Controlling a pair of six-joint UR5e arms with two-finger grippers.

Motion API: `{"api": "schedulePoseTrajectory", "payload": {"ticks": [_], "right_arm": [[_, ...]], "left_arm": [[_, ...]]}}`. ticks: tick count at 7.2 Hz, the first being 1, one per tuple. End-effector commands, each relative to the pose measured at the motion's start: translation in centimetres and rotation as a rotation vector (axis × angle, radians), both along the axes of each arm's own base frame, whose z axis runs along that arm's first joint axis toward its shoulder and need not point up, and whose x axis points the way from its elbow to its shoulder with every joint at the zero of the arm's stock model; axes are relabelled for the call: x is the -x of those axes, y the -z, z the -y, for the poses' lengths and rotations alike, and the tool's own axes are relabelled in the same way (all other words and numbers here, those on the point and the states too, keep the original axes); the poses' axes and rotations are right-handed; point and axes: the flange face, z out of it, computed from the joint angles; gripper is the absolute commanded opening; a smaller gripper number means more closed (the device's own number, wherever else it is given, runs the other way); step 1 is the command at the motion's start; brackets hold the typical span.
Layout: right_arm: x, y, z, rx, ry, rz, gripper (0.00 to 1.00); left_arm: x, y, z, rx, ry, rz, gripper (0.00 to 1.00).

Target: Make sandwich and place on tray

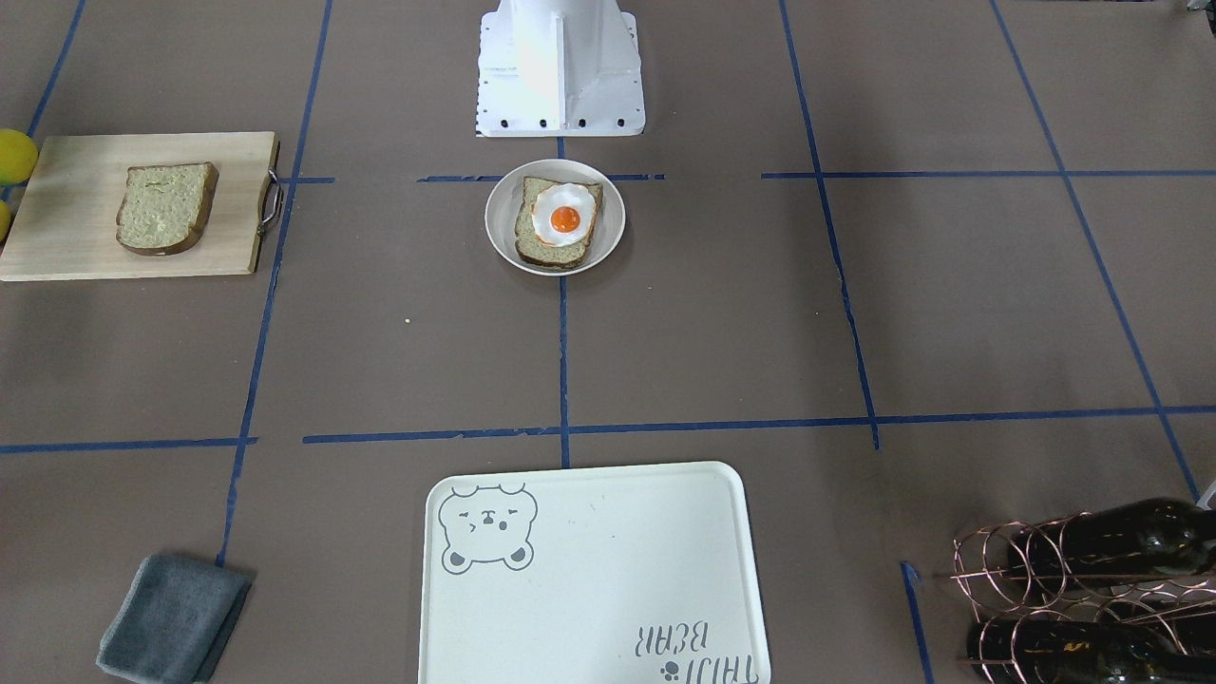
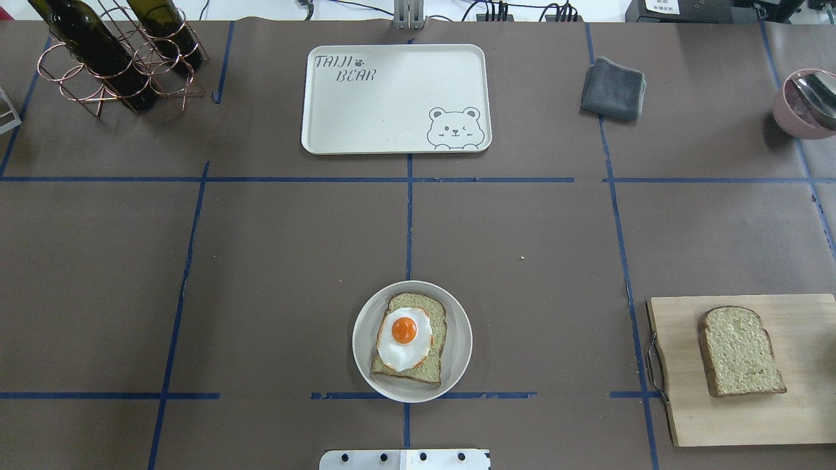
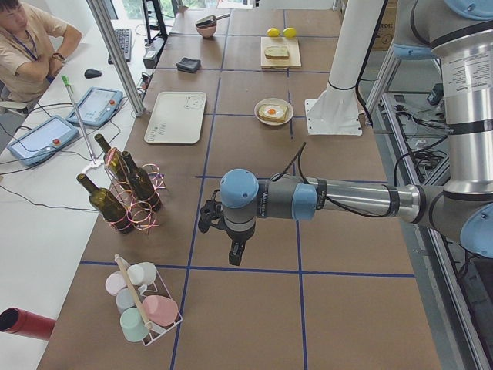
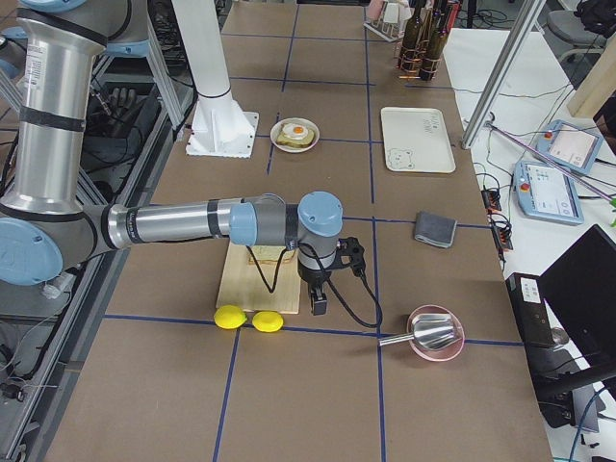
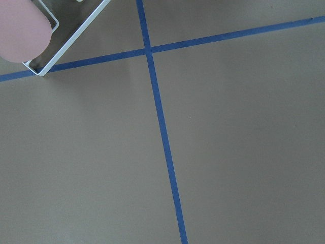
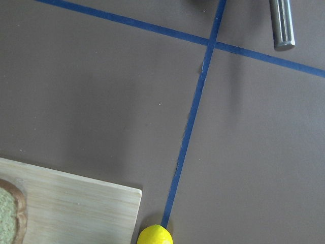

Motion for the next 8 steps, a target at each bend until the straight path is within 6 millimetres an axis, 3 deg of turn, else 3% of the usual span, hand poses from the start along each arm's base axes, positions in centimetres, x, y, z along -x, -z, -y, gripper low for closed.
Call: {"api": "schedulePoseTrajectory", "payload": {"ticks": [1, 3, 5, 7, 8], "right_arm": [[0.0, 0.1, 0.0, -0.001, 0.0, 0.001, 1.0], [0.0, 0.6, 0.0, -0.01, -0.002, 0.003, 1.0], [0.0, -0.6, -0.1, 0.021, -0.006, 0.006, 1.0], [0.3, -0.4, -1.1, 0.029, -0.005, 0.052, 1.0], [0.3, 1.3, -0.7, -0.007, -0.005, 0.057, 1.0]], "left_arm": [[-0.1, -0.1, 0.1, 0.001, -0.003, 0.0, 1.0], [-0.1, 0.0, 0.2, -0.004, -0.003, -0.003, 1.0], [-0.1, 0.2, 0.6, -0.008, -0.003, -0.006, 1.0], [-0.2, 0.1, 0.6, -0.004, -0.005, -0.008, 1.0], [-0.2, 0.0, 0.5, 0.0, -0.004, -0.008, 1.0]]}}
